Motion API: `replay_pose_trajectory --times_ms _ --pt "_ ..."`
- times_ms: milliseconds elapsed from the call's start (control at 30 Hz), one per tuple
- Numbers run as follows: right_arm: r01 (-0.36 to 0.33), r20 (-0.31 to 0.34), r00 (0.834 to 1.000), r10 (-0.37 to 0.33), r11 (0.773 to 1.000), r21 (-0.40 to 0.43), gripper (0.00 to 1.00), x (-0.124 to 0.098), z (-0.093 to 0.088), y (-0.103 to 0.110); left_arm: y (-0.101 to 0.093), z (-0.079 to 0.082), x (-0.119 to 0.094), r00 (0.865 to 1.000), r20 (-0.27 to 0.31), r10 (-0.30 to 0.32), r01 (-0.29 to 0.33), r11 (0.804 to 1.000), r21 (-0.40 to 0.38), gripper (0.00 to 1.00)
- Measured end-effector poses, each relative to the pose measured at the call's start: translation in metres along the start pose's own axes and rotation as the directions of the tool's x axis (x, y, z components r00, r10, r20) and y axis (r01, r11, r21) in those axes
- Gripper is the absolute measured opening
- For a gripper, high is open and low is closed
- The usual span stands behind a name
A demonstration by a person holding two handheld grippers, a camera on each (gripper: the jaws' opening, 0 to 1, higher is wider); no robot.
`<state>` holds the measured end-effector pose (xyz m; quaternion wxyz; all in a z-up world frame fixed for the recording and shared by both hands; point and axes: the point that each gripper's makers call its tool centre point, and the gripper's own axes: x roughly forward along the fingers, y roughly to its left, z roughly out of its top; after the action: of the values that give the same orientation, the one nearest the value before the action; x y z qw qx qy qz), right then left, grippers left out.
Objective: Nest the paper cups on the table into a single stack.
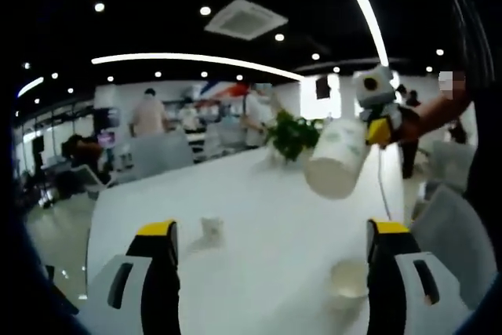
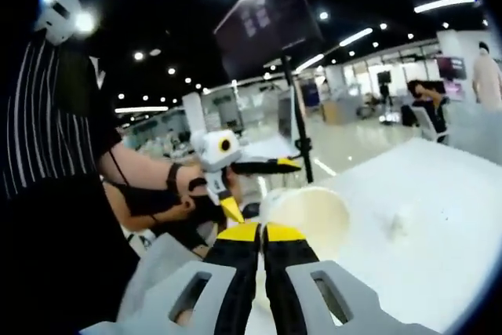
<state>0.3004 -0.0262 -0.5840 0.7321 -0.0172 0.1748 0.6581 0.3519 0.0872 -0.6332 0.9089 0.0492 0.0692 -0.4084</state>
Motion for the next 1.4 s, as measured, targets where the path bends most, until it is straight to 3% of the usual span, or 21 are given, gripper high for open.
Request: replay_pose_trajectory --times_ms 233,467,733,800,900,1000,1133,1233,1267,1300,1333,1400 --pt "-0.009 -0.108 0.994 -0.001 0.996 -0.090 0.00 0.002 0.001 -0.001 0.007 -0.008 -0.010 0.999 -0.006 0.038 -0.038 0.999 -0.031 0.98" --pt "-0.042 -0.210 0.978 0.002 0.981 -0.188 0.00 0.002 -0.002 -0.003 0.011 -0.019 -0.014 0.997 -0.041 0.067 -0.068 0.997 -0.029 0.98" --pt "-0.137 -0.358 0.933 0.032 0.953 -0.271 0.00 0.007 -0.014 0.007 0.017 -0.030 -0.021 0.990 -0.074 0.120 -0.122 0.992 -0.022 0.98" --pt "-0.173 -0.403 0.914 0.040 0.939 -0.298 0.00 0.009 -0.019 0.011 0.018 -0.033 -0.023 0.988 -0.082 0.130 -0.132 0.991 -0.027 0.98" --pt "-0.246 -0.494 0.869 0.043 0.902 -0.355 0.00 0.012 -0.028 0.014 0.018 -0.037 -0.026 0.987 -0.092 0.134 -0.137 0.990 -0.025 0.98" --pt "-0.294 -0.546 0.837 0.049 0.881 -0.371 0.00 0.012 -0.033 0.016 0.020 -0.040 -0.029 0.986 -0.093 0.139 -0.144 0.989 -0.044 0.98" --pt "-0.375 -0.630 0.775 0.049 0.838 -0.396 0.00 0.015 -0.044 0.021 0.020 -0.041 -0.034 0.985 -0.090 0.147 -0.152 0.987 -0.052 0.98" --pt "-0.405 -0.657 0.752 0.053 0.824 -0.396 0.00 0.021 -0.051 0.025 0.018 -0.043 -0.036 0.987 -0.088 0.138 -0.144 0.987 -0.070 0.98" --pt "-0.416 -0.684 0.727 0.059 0.831 -0.370 0.00 0.022 -0.058 0.027 0.018 -0.044 -0.036 0.986 -0.087 0.139 -0.145 0.987 -0.066 0.98" --pt "-0.423 -0.691 0.721 0.057 0.826 -0.373 0.00 0.025 -0.061 0.027 0.018 -0.046 -0.037 0.986 -0.095 0.138 -0.145 0.987 -0.066 0.98" --pt "-0.448 -0.702 0.710 0.056 0.805 -0.389 0.00 0.027 -0.065 0.028 0.017 -0.047 -0.038 0.986 -0.097 0.138 -0.145 0.987 -0.070 0.98" --pt "-0.466 -0.727 0.685 0.042 0.792 -0.393 0.00 0.030 -0.074 0.029 0.018 -0.047 -0.039 0.986 -0.093 0.141 -0.148 0.986 -0.076 0.98"
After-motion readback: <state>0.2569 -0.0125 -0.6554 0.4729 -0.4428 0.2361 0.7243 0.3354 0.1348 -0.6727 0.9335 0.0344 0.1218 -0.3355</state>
